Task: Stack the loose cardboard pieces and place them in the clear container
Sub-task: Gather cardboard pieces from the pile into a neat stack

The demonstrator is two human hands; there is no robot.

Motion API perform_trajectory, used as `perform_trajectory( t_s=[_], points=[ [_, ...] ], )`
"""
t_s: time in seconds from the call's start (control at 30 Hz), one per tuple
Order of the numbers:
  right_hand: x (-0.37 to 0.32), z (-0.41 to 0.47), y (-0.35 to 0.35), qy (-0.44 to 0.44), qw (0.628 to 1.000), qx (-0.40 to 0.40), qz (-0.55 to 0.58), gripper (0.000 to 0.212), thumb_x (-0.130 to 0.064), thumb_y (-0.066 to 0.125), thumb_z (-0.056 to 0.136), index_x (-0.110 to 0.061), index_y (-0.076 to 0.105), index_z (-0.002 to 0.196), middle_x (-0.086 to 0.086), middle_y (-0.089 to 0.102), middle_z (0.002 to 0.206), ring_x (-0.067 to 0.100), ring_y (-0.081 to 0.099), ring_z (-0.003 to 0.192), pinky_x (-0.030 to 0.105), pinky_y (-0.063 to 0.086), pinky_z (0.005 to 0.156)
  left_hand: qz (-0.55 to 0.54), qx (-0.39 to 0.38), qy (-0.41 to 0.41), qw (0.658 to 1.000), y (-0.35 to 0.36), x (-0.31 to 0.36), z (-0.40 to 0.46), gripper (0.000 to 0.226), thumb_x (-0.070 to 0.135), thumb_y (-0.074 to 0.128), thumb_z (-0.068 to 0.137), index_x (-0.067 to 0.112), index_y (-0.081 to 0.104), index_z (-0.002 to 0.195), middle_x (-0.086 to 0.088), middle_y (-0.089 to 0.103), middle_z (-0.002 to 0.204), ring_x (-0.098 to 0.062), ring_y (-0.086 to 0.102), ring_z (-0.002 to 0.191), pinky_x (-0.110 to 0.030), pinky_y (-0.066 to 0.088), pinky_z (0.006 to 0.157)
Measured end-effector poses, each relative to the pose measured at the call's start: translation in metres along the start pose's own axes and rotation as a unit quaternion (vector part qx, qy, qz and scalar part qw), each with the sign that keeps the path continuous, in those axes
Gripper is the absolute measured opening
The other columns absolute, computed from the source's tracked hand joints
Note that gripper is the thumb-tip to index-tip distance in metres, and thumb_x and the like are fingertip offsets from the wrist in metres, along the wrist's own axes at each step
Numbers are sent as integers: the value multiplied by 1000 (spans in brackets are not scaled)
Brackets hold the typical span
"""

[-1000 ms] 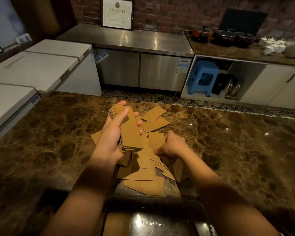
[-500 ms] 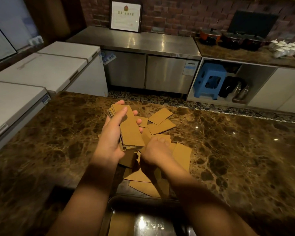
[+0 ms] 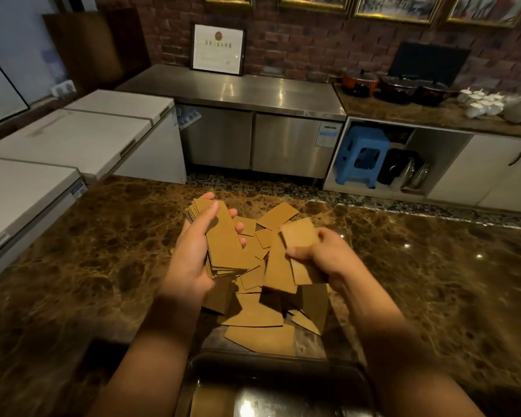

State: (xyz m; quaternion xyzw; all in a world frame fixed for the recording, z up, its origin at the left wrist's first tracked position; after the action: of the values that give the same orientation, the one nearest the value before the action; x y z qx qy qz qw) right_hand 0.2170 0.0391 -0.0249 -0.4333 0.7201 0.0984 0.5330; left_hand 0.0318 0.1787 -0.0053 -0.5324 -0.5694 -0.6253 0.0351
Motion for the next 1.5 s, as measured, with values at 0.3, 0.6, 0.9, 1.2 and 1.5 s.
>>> perform_trajectory(
  t_s=[0.3,0.6,0.9,1.2,1.5],
  points=[
    [-73,-64,-28,-181,961,-47,205,33,-15,78,82,-24,69,112,-3,79,101,14,76,89,28,61,64,57,-37,-51,996,37,-14,-13,42,39,74,75,34,68,116,-17,75,105,-32,75,83,-44,60,64],
    [-112,-146,-2,-631,756,22,-174,23,-17,88,74,-22,75,92,-14,72,112,19,54,118,56,44,95,33,-91,-155,983,49,-12,-27,63,59,73,68,32,66,125,-18,73,117,-40,72,100,-53,58,77],
    [-101,-141,10,-640,743,0,-195,42,-7,87,72,-33,68,98,-11,53,117,15,42,121,39,40,100,124,-144,-51,980,57,8,-37,59,18,71,69,37,64,124,-12,68,124,-38,67,102,-49,59,70],
    [-95,-118,-23,-495,868,30,-28,48,-6,73,87,-44,61,113,-18,70,105,5,67,103,22,57,79,-79,-228,22,970,70,17,-46,59,-2,38,90,39,69,121,2,72,126,-24,67,116,-33,60,87],
    [-74,-89,-21,-255,945,-18,204,22,-25,52,102,-27,58,123,2,75,112,16,73,102,33,62,80,-120,-164,-31,979,65,-1,-29,40,19,59,83,29,62,121,-17,71,100,-28,64,72,-40,56,62]
  ],
)
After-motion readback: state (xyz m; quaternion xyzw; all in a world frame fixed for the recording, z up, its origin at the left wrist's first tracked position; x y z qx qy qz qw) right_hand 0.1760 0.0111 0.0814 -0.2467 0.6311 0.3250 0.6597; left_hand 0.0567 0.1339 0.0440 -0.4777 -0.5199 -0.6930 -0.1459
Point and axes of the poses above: each hand's wrist, its own z-axis towards the middle knuckle, its own y-axis out of the palm, x = y × z, the point moved 8 cm from there along z, towards the middle knuckle
